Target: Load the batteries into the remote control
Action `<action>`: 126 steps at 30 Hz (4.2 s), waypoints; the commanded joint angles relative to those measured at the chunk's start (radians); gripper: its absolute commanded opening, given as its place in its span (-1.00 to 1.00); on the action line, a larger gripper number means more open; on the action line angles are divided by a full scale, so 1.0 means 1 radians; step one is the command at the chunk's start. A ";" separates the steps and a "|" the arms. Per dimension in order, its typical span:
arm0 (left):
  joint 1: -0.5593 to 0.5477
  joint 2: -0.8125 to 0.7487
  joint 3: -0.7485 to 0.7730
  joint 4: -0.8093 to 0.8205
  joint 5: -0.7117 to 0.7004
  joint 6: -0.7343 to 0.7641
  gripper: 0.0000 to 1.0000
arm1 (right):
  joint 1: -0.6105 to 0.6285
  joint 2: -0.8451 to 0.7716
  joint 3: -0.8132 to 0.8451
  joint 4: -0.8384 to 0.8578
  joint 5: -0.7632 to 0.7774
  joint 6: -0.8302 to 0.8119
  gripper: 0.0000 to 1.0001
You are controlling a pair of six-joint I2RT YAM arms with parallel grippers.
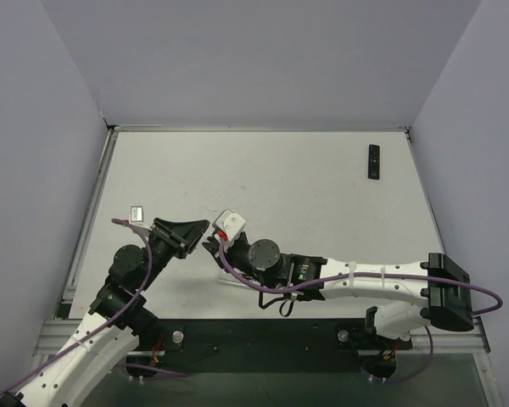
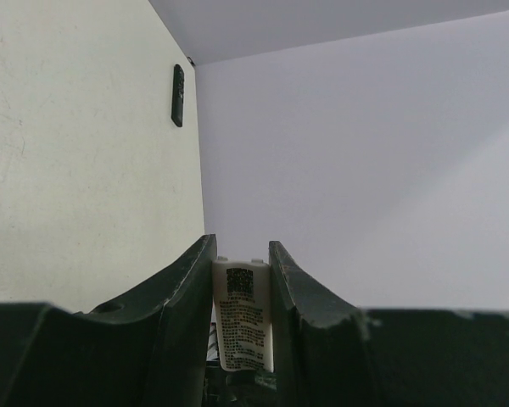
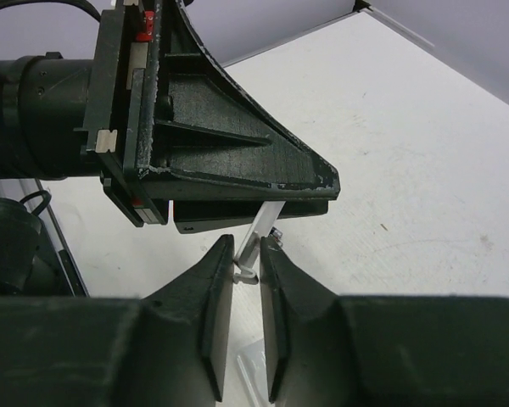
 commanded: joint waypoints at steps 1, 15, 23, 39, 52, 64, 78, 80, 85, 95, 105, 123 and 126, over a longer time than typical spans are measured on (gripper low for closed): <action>-0.004 -0.018 0.021 0.016 -0.017 0.027 -0.81 | -0.004 -0.011 0.040 0.039 0.051 -0.002 -0.80; -0.002 -0.022 0.096 -0.160 -0.071 0.289 0.33 | -0.084 -0.181 -0.006 -0.217 -0.045 0.150 -1.00; -0.002 0.091 0.250 -0.448 -0.059 0.590 0.39 | -0.347 -0.324 -0.035 -0.617 -0.445 0.403 -1.00; -0.010 0.150 0.072 -0.271 0.285 0.785 0.47 | -0.532 -0.197 -0.163 -0.524 -0.940 0.684 -1.00; -0.172 0.165 0.164 -0.132 0.423 1.234 0.52 | -0.561 -0.198 -0.132 -0.503 -1.050 0.722 -1.00; -0.312 0.248 0.231 -0.142 0.531 1.734 0.52 | -0.562 -0.216 -0.083 -0.507 -1.101 0.713 -1.00; -0.364 0.344 0.236 -0.097 0.428 1.868 0.32 | -0.561 -0.227 -0.094 -0.444 -1.133 0.748 -1.00; -0.364 0.344 0.227 -0.094 0.416 1.868 0.28 | -0.559 -0.227 -0.094 -0.440 -1.135 0.750 -1.00; -0.366 0.340 0.211 -0.097 0.397 1.873 0.23 | -0.559 -0.227 -0.095 -0.429 -1.139 0.757 -1.00; -0.367 0.360 0.210 -0.120 0.416 1.876 0.03 | -0.559 -0.230 -0.098 -0.415 -1.136 0.767 -1.00; -0.372 0.357 0.211 -0.132 0.409 1.874 -0.43 | -0.559 -0.236 -0.107 -0.417 -1.124 0.764 -1.00; -0.372 0.412 0.242 -0.191 0.483 1.854 -0.69 | -0.418 -0.489 -0.026 -0.765 -0.814 -0.158 0.22; -0.372 0.412 0.241 -0.186 0.489 1.853 -0.69 | -0.338 -0.491 -0.031 -0.802 -0.716 -0.311 0.20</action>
